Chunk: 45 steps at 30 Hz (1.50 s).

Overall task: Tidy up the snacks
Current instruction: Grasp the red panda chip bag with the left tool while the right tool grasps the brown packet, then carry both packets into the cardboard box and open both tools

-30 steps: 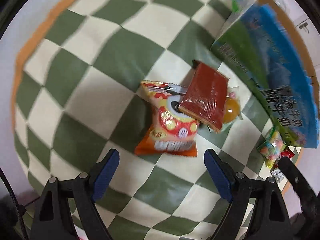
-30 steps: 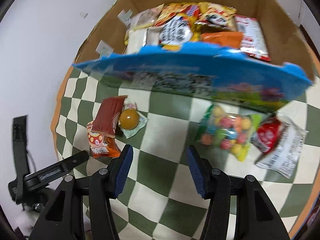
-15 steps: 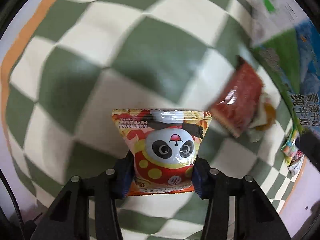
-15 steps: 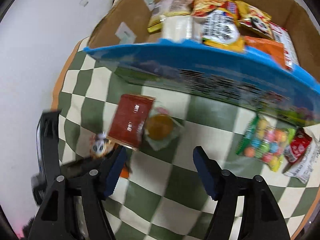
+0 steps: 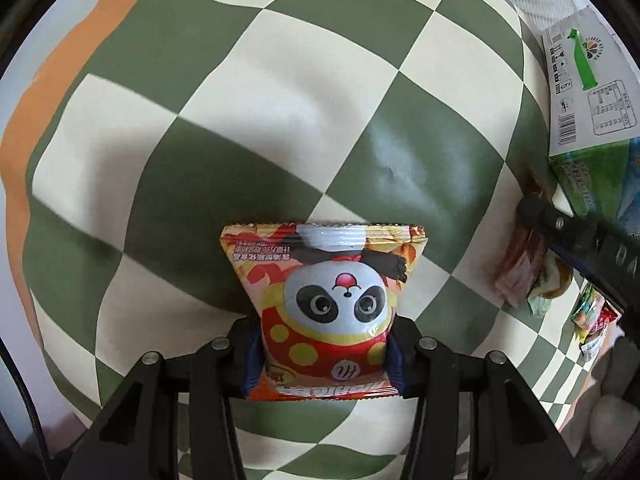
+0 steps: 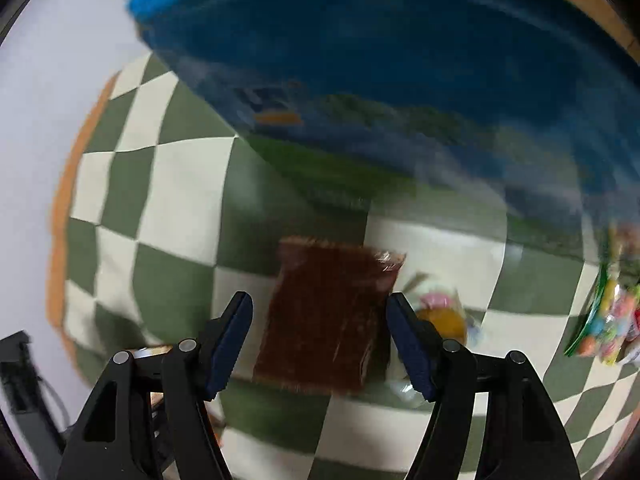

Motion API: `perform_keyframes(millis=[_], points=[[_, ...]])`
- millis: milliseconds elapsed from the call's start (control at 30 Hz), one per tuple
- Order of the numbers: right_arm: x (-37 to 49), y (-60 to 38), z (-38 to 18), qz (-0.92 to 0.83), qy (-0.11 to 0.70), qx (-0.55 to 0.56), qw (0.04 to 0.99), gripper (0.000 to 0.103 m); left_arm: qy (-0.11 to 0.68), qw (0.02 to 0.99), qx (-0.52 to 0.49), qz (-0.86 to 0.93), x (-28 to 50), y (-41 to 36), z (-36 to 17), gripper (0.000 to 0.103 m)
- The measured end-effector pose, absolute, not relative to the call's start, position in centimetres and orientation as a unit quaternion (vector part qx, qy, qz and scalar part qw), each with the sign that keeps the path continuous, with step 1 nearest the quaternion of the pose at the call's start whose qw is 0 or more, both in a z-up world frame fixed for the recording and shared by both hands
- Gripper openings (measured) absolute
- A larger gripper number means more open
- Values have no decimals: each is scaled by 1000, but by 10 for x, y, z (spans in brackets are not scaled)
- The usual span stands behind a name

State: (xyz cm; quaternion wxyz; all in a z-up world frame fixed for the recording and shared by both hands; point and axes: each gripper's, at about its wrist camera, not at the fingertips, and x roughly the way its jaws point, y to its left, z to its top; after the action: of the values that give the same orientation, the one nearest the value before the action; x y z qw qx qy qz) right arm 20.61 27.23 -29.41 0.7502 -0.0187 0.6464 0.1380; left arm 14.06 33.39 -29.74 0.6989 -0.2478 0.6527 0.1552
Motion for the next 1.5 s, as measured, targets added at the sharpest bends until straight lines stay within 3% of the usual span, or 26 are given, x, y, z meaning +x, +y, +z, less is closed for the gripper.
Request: perform_keyframes(millis=[467, 933, 1067, 1333, 1500], points=[[116, 212, -315, 155, 689, -115, 698, 58, 684, 706, -166, 72, 125, 243, -303, 46], [116, 126, -327, 107, 722, -9, 683, 66, 724, 679, -110, 50, 139, 173, -332, 51], [110, 115, -333, 101, 717, 9, 690, 63, 722, 681, -106, 64, 149, 173, -328, 44], [98, 95, -311, 122, 695, 21, 708, 59, 709, 693, -122, 46, 147, 157, -291, 43], [102, 68, -259, 149, 668, 62, 726, 59, 672, 724, -155, -3, 164, 140, -223, 43]])
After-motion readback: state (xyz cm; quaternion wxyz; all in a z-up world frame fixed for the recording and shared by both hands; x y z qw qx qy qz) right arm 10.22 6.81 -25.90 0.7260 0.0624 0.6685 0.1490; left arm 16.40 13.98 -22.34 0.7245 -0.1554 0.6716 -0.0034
